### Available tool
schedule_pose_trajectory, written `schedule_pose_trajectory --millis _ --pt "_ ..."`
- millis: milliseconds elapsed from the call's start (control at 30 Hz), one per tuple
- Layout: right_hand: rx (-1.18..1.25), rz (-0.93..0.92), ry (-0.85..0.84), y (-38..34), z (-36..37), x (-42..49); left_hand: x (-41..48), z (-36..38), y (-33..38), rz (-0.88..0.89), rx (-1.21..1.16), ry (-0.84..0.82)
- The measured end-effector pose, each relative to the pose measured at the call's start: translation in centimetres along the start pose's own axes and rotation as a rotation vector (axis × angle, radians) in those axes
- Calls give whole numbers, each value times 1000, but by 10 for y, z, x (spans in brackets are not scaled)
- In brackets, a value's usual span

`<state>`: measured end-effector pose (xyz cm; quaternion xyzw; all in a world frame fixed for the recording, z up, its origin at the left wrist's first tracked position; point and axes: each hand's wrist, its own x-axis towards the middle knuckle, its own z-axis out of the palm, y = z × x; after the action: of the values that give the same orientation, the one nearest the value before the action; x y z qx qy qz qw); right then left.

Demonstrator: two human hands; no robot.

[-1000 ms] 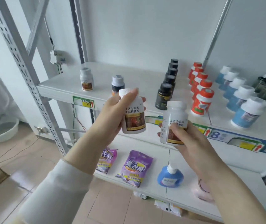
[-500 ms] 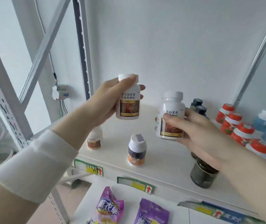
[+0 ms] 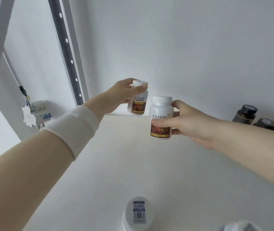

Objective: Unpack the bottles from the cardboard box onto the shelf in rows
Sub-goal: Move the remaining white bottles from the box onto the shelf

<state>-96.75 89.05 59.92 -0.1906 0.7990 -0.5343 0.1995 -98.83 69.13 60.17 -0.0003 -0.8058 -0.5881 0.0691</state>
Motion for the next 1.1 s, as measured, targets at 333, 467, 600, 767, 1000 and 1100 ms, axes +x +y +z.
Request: schedule_pose_trajectory --millis 333,467,600,767,1000,1100 --pt "-212 47 72 36 34 63 57 -6 -59 -8 211 -132" --pt "-256 50 110 45 40 75 66 -4 -67 1 204 -164" --pt "-300 53 123 51 43 81 70 -2 -73 8 219 -205" --pt "-325 38 127 50 45 87 74 -2 -79 13 204 -217" --pt "-314 50 145 53 47 94 78 -3 -80 31 233 -231" --pt "-334 53 139 53 46 96 79 -3 -80 34 251 -239"
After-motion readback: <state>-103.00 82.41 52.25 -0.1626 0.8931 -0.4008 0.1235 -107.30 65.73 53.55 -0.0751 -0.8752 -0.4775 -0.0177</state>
